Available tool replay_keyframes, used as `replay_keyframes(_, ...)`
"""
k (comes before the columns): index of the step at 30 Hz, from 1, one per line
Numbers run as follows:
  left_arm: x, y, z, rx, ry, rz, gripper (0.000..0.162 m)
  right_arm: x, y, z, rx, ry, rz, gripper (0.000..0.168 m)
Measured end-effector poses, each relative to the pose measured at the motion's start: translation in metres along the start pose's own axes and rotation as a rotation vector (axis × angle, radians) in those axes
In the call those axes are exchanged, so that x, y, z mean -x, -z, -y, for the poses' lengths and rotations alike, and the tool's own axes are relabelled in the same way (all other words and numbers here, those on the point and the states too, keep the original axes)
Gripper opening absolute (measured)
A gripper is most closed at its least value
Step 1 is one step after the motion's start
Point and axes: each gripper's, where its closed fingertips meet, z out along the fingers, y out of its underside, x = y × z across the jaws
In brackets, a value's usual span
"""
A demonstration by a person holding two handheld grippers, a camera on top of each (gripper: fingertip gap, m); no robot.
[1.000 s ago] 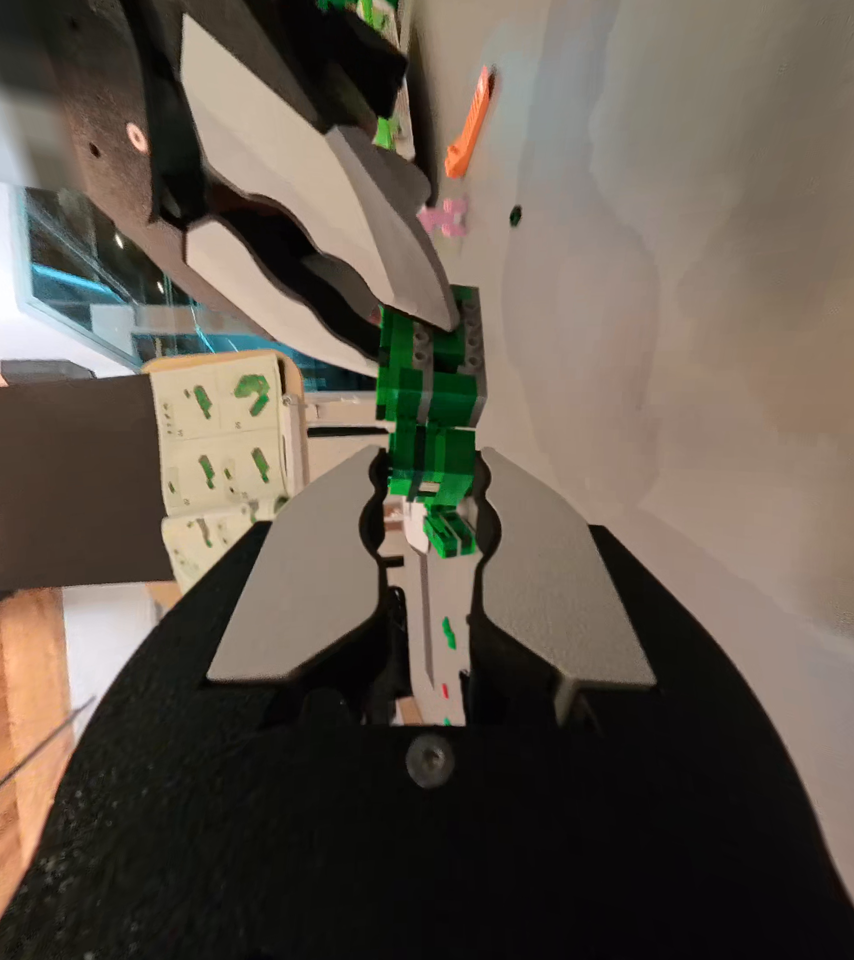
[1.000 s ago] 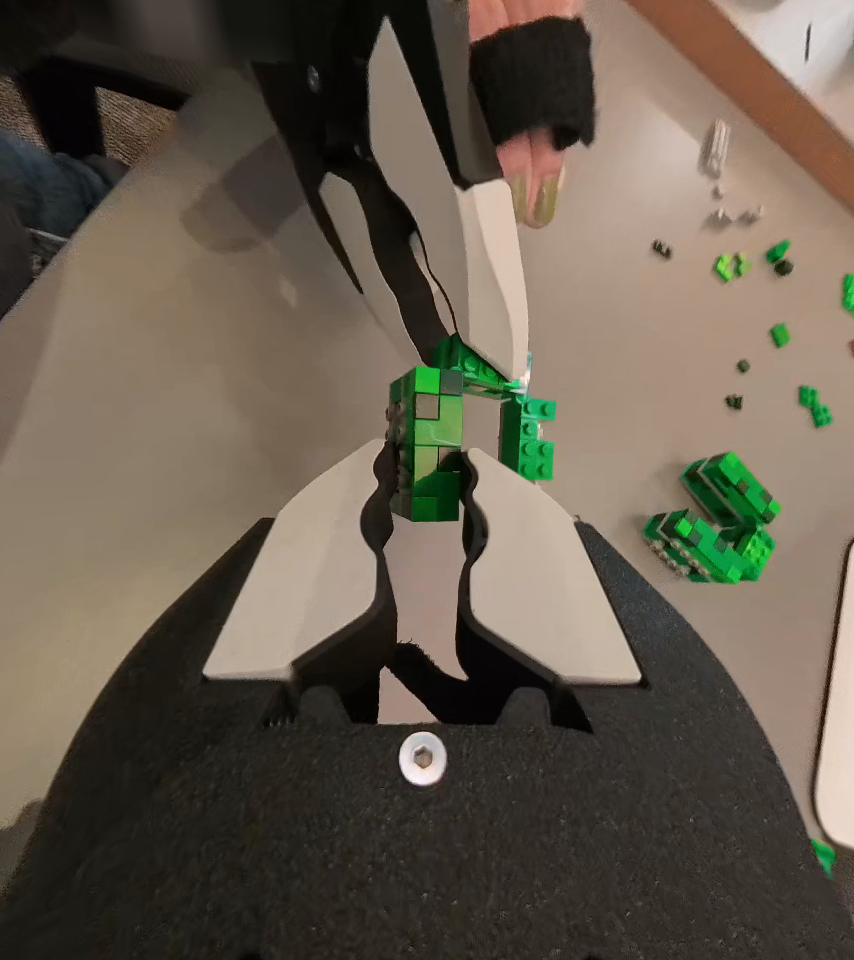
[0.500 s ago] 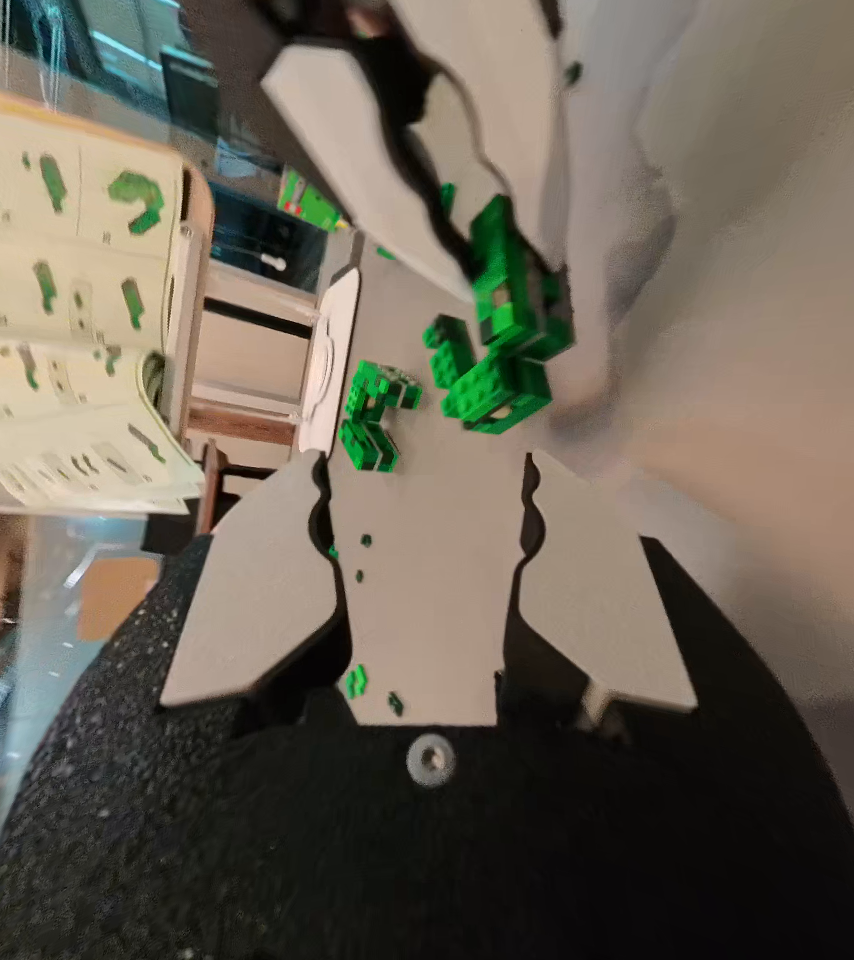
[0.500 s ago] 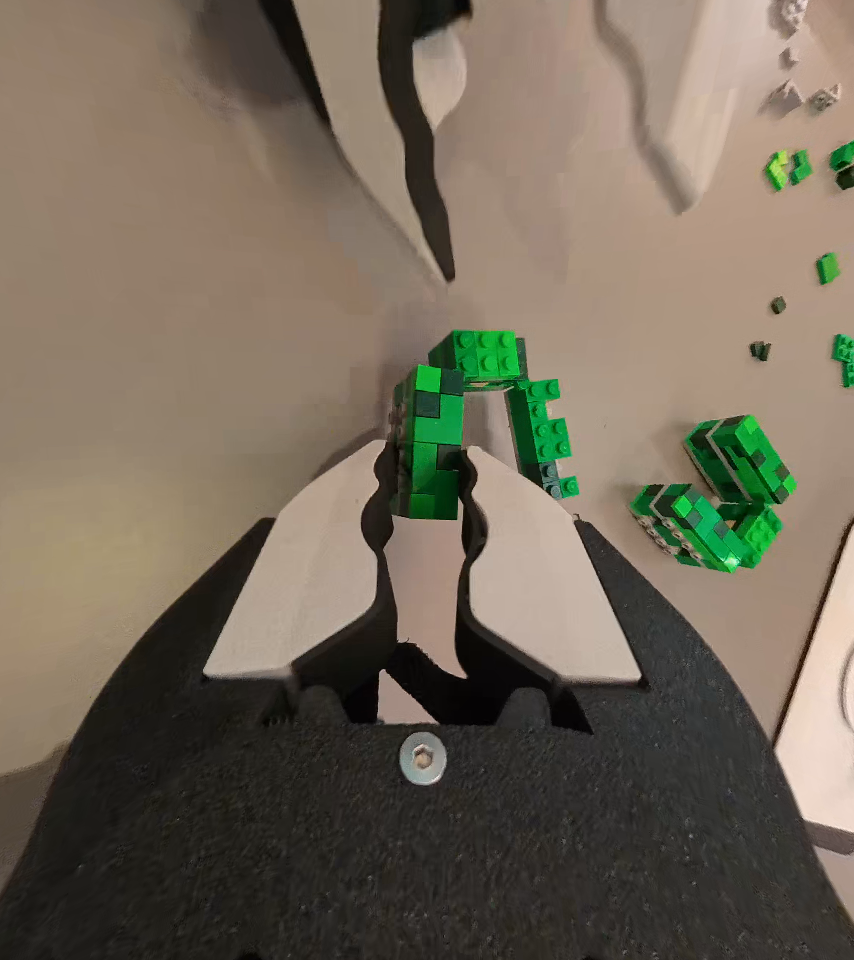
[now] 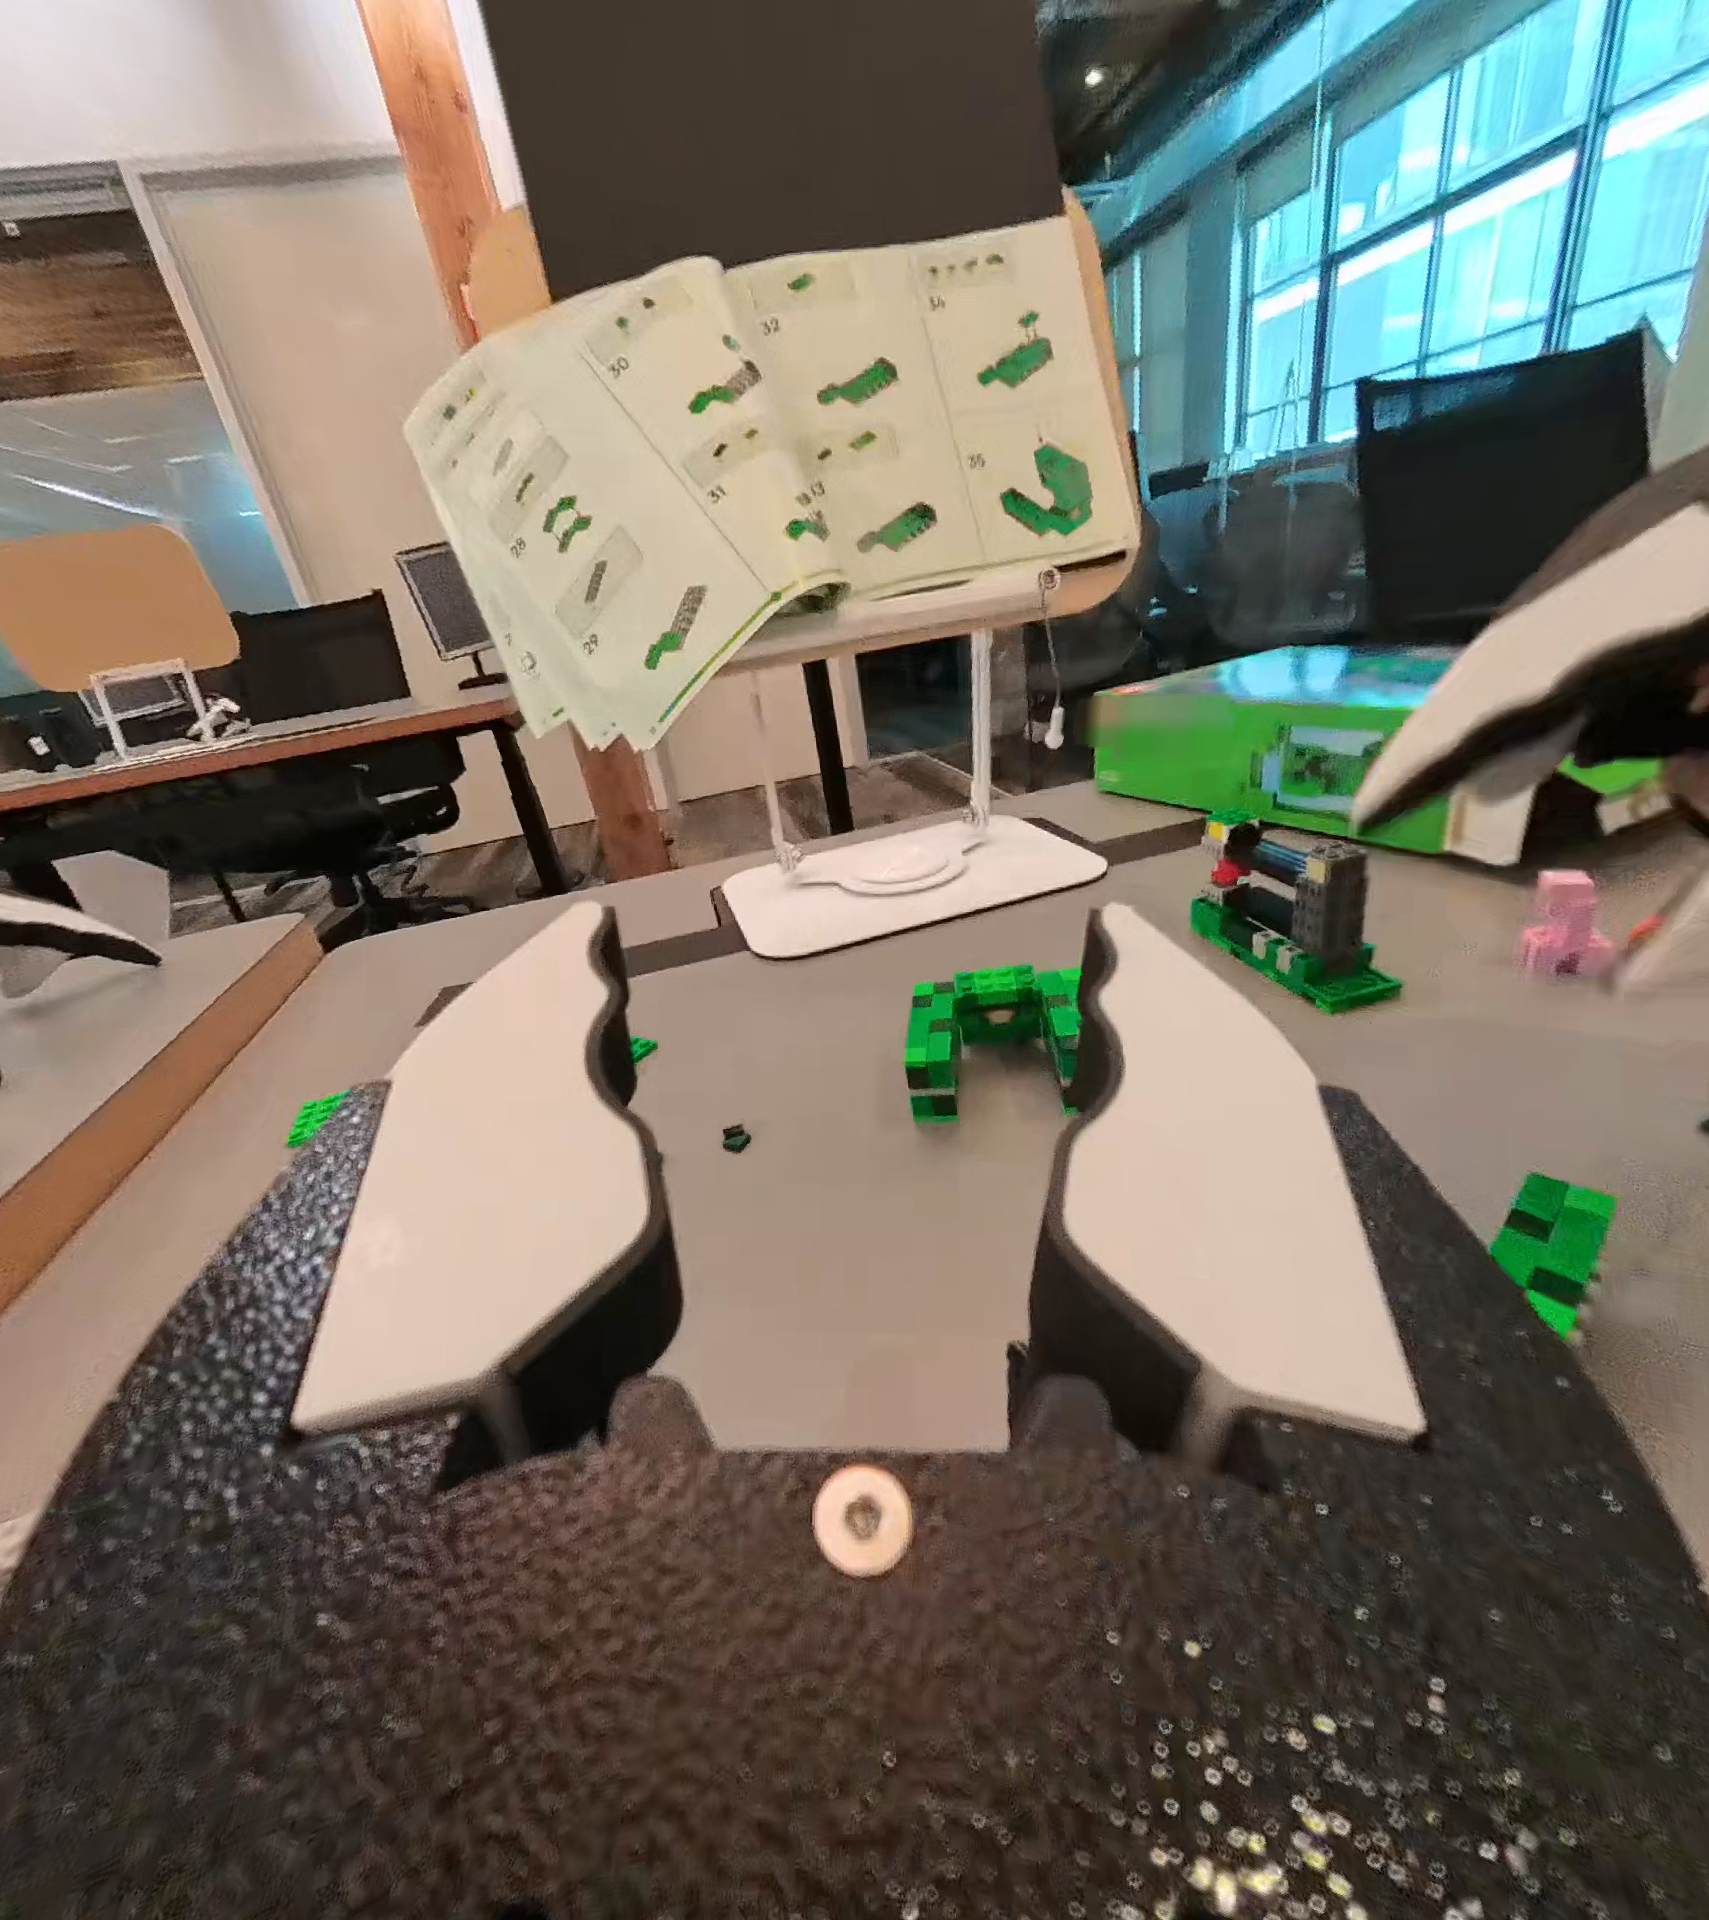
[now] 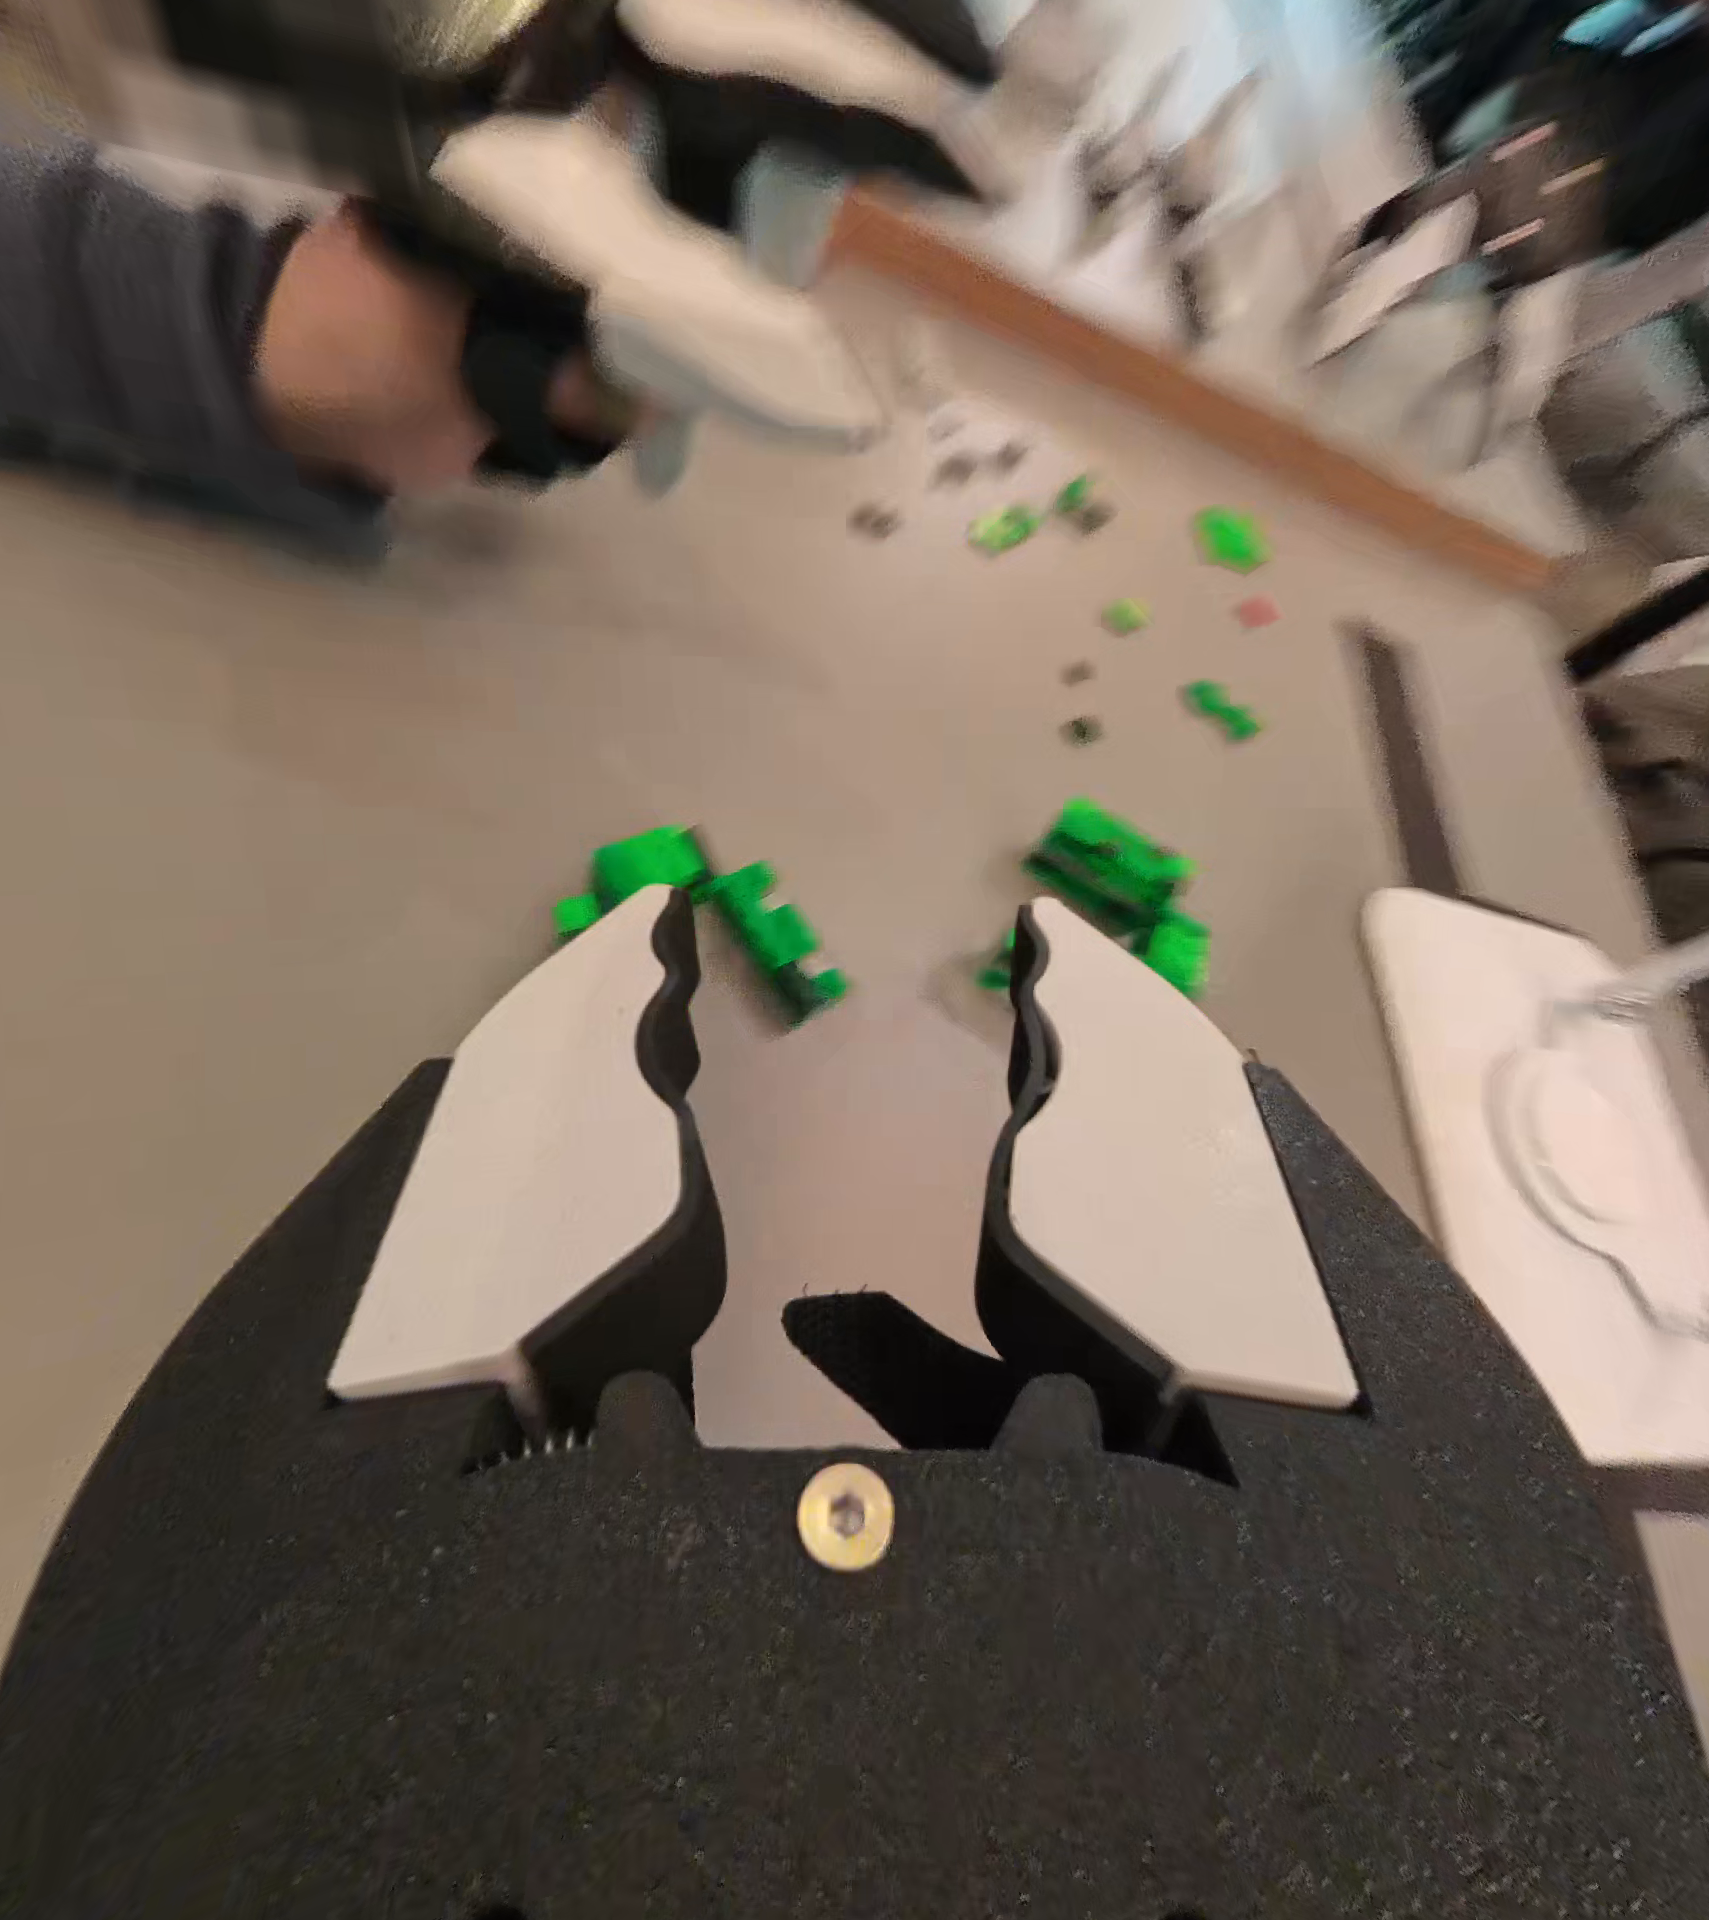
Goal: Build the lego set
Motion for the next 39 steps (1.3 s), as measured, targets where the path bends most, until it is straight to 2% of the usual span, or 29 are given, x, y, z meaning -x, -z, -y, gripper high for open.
replay_keyframes(3, 0.01, -0.001, 0.002, -0.037, -0.008, 0.106, 0.088, -0.03, 0.023, 0.01, -0.156, -0.131, -0.163, 0.055)
replay_keyframes(6, 0.014, -0.009, 0.004, -0.057, -0.103, 0.189, 0.087, -0.039, 0.029, 0.008, -0.259, -0.284, -0.262, 0.058)
replay_keyframes(10, 0.006, -0.024, -0.008, -0.056, -0.217, 0.153, 0.078, -0.049, 0.043, -0.013, -0.325, -0.401, -0.475, 0.057)
replay_keyframes(13, 0.018, -0.033, -0.017, -0.02, -0.18, 0.149, 0.08, -0.049, 0.059, -0.038, -0.335, -0.499, -0.622, 0.055)
replay_keyframes(15, 0.02, -0.029, -0.012, -0.055, -0.125, 0.13, 0.08, -0.045, 0.073, -0.055, -0.344, -0.538, -0.722, 0.055)
replay_keyframes(19, 0.03, -0.016, -0.006, -0.062, -0.104, 0.157, 0.079, -0.037, 0.098, -0.076, -0.32, -0.468, -0.87, 0.053)
replay_keyframes(24, 0.061, 0.001, -0.004, -0.059, -0.027, 0.265, 0.077, -0.046, 0.117, -0.077, -0.383, -0.389, -0.97, 0.046)
replay_keyframes(29, 0.075, 0.01, -0.007, -0.045, 0.0, 0.298, 0.072, -0.055, 0.114, -0.082, -0.335, -0.347, -1.007, 0.041)
replay_keyframes(35, 0.126, 0.04, -0.011, -0.016, -0.001, 0.543, 0.07, -0.058, 0.114, -0.082, -0.318, -0.269, -1.042, 0.03)
replay_keyframes(39, 0.145, 0.054, -0.014, -0.022, -0.004, 0.593, 0.07, -0.054, 0.107, -0.075, -0.318, -0.199, -1.011, 0.028)
